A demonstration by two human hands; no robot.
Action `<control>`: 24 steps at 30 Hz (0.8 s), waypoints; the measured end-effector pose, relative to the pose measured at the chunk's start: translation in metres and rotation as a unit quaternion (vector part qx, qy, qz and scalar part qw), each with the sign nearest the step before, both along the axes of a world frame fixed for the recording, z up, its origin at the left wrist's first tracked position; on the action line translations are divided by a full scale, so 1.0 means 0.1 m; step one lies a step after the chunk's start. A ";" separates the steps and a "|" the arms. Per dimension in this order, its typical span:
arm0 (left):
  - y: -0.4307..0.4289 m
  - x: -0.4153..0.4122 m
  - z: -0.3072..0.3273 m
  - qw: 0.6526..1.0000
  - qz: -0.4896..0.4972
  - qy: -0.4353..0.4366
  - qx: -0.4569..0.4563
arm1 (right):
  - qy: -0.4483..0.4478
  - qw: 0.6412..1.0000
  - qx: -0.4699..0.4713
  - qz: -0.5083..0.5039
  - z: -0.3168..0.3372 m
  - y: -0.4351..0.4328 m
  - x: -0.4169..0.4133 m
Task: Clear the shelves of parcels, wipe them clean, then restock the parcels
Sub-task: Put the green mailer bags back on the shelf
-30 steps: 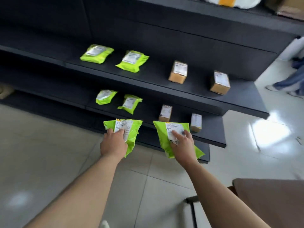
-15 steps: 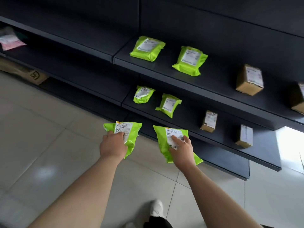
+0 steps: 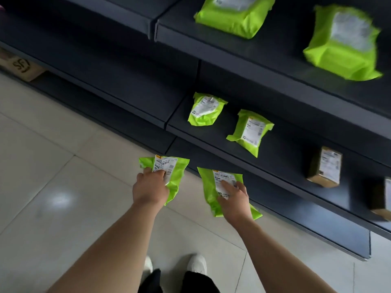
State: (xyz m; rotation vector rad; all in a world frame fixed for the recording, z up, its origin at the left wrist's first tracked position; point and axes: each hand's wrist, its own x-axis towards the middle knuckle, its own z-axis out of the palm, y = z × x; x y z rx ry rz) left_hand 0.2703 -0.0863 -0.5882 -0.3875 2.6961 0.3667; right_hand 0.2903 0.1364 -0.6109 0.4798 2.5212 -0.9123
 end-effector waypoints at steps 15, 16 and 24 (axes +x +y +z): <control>0.02 -1.47 -3.00 0.995 -0.085 0.058 0.017 | 0.043 0.995 0.030 -0.080 -2.93 -0.12 -1.11; 0.05 -1.55 -3.15 0.994 -0.089 0.063 0.015 | 0.049 0.994 0.031 -0.088 -3.07 -0.10 -1.18; 0.29 -2.30 -4.13 0.974 -0.153 0.164 0.013 | 0.148 0.977 0.024 -0.150 -3.96 0.08 -1.90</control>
